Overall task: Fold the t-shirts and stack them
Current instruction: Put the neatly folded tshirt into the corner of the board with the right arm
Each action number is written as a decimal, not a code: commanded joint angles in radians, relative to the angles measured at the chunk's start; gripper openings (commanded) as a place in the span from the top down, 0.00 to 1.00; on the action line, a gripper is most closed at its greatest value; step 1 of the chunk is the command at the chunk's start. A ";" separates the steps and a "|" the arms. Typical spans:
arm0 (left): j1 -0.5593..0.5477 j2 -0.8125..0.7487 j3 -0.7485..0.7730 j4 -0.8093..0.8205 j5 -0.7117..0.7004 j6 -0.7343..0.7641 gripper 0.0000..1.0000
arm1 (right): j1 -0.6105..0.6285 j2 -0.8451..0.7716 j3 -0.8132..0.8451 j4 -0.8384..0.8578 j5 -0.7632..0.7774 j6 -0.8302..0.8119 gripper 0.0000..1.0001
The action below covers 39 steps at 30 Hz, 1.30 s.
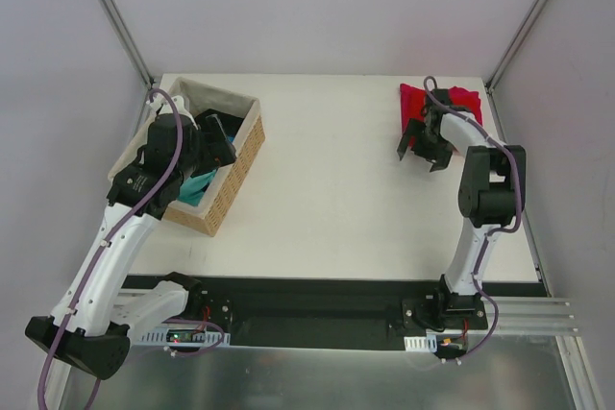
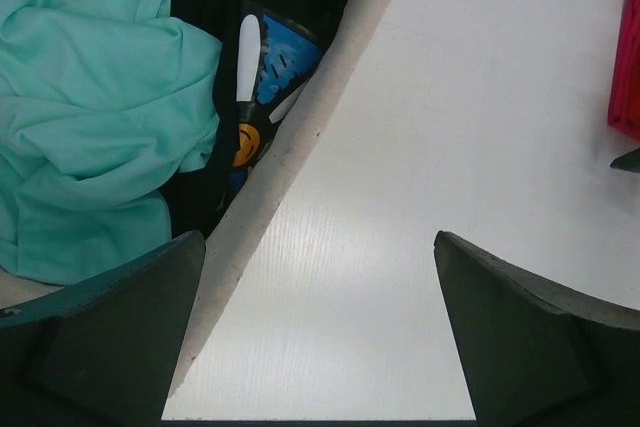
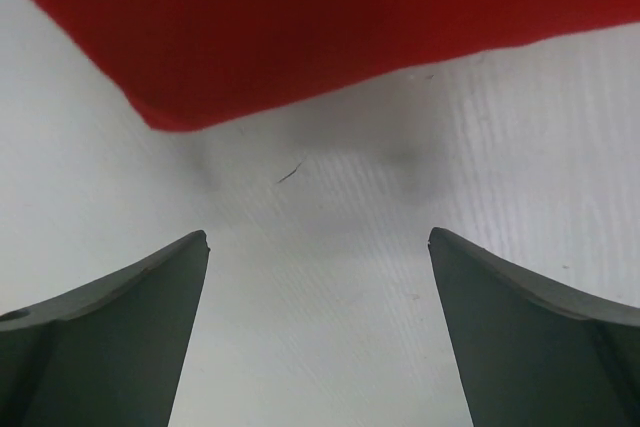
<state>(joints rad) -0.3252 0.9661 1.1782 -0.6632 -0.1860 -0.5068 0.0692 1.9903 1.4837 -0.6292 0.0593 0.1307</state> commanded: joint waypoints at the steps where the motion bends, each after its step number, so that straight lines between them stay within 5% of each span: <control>1: 0.011 0.005 0.009 0.016 -0.018 0.022 0.01 | -0.035 0.034 0.099 -0.049 0.071 0.000 0.03; 31: 0.012 0.129 0.089 0.033 -0.064 0.076 0.01 | -0.213 0.507 0.837 -0.267 0.057 0.012 0.03; 36: 0.012 0.145 0.095 0.045 -0.037 0.080 0.01 | -0.235 0.481 0.818 -0.245 0.044 0.001 0.03; 39: 0.012 0.141 0.121 0.053 -0.006 0.096 0.01 | -0.203 0.297 0.663 -0.135 0.046 -0.009 0.03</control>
<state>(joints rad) -0.3252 1.1114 1.2354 -0.6460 -0.2340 -0.4515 -0.1547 2.4882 2.2589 -0.8589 0.1032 0.1299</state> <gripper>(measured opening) 0.991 0.967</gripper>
